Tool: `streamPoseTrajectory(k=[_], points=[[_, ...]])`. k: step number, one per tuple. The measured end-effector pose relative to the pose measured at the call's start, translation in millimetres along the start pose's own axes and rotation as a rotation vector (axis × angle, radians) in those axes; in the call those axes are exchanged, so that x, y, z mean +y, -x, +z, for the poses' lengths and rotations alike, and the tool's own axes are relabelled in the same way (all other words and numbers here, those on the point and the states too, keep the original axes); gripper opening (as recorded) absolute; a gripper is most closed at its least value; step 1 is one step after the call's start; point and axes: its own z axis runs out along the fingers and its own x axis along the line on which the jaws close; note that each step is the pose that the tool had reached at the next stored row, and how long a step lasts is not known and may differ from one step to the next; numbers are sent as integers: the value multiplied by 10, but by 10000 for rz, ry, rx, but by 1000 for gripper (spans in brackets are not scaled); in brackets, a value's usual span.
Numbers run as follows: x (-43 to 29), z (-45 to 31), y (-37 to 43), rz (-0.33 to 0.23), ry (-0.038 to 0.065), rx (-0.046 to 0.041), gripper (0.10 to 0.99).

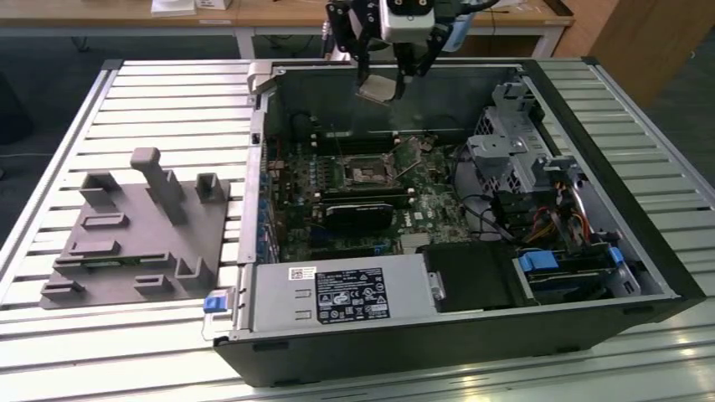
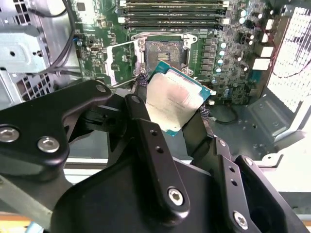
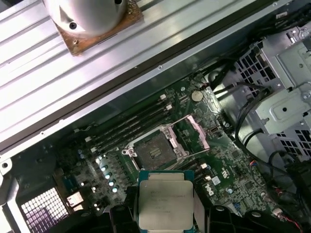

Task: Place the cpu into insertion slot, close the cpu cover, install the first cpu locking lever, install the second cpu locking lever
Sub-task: 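Place the cpu into insertion slot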

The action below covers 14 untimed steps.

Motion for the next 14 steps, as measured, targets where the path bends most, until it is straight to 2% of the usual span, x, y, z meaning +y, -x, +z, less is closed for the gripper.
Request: streamPoseTrajectory(k=[14], points=[[-2,21,-1,1506,25,-116,541]])
